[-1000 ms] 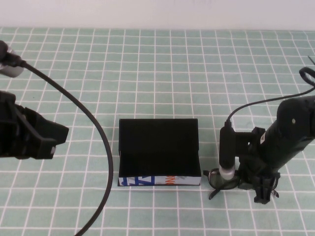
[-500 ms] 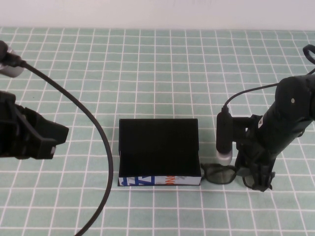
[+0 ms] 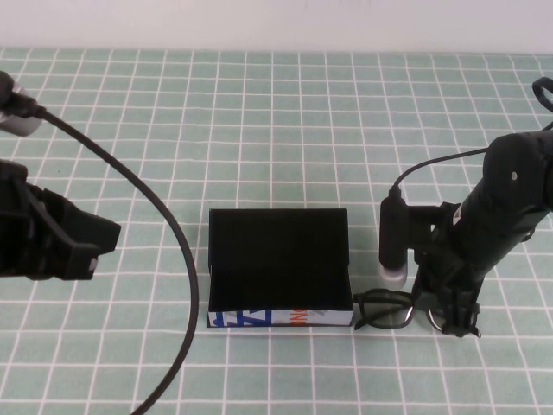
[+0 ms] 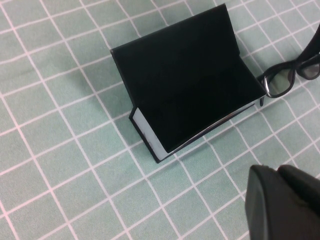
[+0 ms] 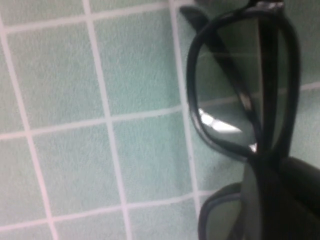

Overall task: Return glasses to glasses case
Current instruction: Pick up the glasses from the table

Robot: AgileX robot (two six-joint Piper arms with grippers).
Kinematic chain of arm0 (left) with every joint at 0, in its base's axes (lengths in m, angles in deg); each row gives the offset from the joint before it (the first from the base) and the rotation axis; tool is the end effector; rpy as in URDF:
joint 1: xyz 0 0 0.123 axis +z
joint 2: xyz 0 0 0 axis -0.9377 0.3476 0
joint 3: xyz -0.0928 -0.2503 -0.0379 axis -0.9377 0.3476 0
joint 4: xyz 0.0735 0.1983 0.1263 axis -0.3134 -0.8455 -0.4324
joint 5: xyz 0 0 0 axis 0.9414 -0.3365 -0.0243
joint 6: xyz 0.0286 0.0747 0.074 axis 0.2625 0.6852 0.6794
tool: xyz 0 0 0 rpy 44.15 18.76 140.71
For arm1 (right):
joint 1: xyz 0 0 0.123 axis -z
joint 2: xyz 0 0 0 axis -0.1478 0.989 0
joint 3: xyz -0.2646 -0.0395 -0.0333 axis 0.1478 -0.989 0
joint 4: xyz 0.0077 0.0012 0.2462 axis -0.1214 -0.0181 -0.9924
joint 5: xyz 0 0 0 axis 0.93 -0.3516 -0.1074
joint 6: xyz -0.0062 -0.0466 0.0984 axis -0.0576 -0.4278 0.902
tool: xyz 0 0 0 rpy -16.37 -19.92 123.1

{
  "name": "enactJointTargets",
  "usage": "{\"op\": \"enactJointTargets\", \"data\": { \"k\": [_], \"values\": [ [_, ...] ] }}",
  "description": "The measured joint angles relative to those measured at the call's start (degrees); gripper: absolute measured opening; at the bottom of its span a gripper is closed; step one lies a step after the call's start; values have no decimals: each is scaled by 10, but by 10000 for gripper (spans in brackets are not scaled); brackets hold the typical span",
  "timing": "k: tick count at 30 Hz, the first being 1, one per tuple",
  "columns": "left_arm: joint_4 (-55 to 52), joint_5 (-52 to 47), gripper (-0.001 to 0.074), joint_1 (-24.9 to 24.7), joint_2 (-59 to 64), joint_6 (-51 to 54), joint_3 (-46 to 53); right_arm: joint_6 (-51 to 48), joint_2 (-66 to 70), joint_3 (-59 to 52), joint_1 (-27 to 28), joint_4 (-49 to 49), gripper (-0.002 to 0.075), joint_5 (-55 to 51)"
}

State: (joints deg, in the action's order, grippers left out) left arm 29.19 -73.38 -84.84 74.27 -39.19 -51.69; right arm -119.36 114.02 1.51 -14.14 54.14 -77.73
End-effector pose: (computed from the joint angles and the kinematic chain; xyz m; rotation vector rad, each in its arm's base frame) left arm 0.1817 -0.0928 0.3282 0.6322 2.3413 -0.5492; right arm 0.2952 0.1338 0.1729 -1.9918 2.1446 0.0262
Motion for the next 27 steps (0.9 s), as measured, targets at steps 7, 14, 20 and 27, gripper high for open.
{"op": "enactJointTargets", "data": {
  "k": [7, 14, 20, 27],
  "values": [
    [0, 0, -2, 0, 0, 0, 0, 5, 1, 0, 0, -9, 312, 12],
    [0, 0, -2, 0, 0, 0, 0, 28, 14, 0, 0, -9, 373, 33],
    [0, 0, -2, 0, 0, 0, 0, 31, 41, 0, 0, -9, 375, 33],
    [0, 0, -3, 0, 0, 3, 0, 31, 60, 0, 0, -9, 305, 32]
  ]
}}
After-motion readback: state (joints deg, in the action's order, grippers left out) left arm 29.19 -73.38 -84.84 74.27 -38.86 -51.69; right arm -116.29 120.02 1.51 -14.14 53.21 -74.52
